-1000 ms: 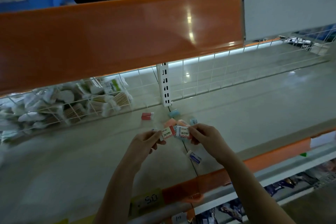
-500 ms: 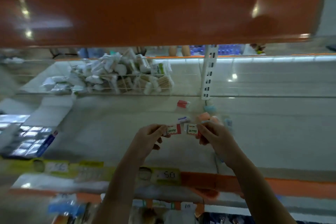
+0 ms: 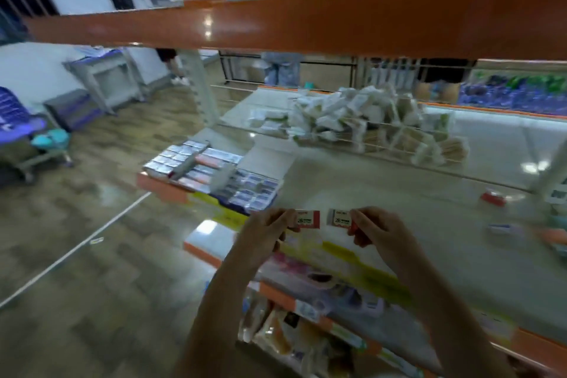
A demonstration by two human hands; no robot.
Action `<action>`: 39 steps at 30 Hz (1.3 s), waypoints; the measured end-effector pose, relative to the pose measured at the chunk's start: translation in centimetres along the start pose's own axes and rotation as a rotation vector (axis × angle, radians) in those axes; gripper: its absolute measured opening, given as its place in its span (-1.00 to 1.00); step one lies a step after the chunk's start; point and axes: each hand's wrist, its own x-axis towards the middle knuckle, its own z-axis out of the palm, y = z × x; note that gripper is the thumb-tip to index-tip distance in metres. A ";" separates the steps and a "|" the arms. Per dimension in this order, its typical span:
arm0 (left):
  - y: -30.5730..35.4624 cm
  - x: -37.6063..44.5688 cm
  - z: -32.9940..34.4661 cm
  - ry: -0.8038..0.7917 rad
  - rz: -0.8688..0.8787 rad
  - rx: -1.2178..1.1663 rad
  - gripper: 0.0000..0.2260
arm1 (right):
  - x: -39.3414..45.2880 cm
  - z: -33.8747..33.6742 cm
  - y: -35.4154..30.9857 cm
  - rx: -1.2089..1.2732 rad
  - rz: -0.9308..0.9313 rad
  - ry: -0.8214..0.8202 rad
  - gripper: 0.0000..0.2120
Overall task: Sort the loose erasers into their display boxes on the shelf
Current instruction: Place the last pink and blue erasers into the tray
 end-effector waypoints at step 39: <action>-7.8 28.1 -37.7 -0.110 0.022 0.237 -0.86 | 30.0 33.6 -5.5 -0.612 0.040 -0.142 -0.90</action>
